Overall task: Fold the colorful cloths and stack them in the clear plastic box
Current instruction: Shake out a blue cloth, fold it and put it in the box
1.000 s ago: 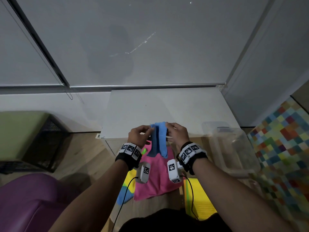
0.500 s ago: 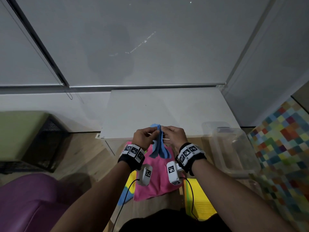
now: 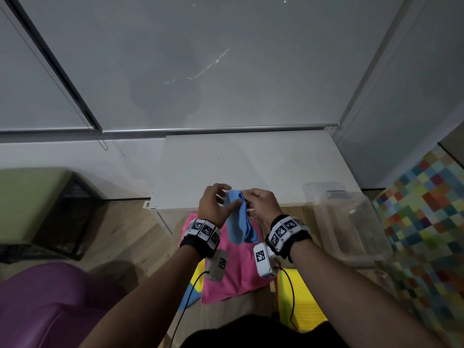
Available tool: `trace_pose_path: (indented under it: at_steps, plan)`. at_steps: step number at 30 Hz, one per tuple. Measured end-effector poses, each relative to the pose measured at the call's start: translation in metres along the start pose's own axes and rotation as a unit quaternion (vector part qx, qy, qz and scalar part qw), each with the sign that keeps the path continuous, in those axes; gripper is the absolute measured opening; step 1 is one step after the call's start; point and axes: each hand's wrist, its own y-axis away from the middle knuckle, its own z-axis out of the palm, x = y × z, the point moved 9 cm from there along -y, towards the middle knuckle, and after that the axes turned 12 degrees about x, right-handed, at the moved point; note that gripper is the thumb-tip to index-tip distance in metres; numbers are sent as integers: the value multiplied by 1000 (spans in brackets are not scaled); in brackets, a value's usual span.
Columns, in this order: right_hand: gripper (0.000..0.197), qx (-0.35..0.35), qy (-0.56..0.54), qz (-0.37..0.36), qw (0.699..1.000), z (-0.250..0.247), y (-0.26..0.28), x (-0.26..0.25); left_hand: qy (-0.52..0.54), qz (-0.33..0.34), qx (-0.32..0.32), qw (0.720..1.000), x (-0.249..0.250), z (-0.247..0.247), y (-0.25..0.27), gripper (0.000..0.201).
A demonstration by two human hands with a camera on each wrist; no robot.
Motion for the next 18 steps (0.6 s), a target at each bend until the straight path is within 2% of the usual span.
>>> trace_pose_path:
  at_steps: [2, 7, 11, 15, 18]
  plan:
    - [23, 1, 15, -12, 1000, -1, -1, 0, 3, 23, -8, 1000, 5, 0, -2, 41]
    - [21, -27, -32, 4, 999, 2, 1, 1, -40, 29, -33, 998, 2, 3, -9, 31]
    - [29, -63, -75, 30, 995, 8, 1, 7, -81, 17, -17, 996, -7, 3, -13, 42]
    - [15, -32, -72, 34, 996, 0, -3, 7, -133, 36, -51, 989, -10, 7, -14, 59]
    - [11, -37, -85, 48, 994, -4, -6, 9, -141, 71, -63, 986, -15, 7, -14, 59]
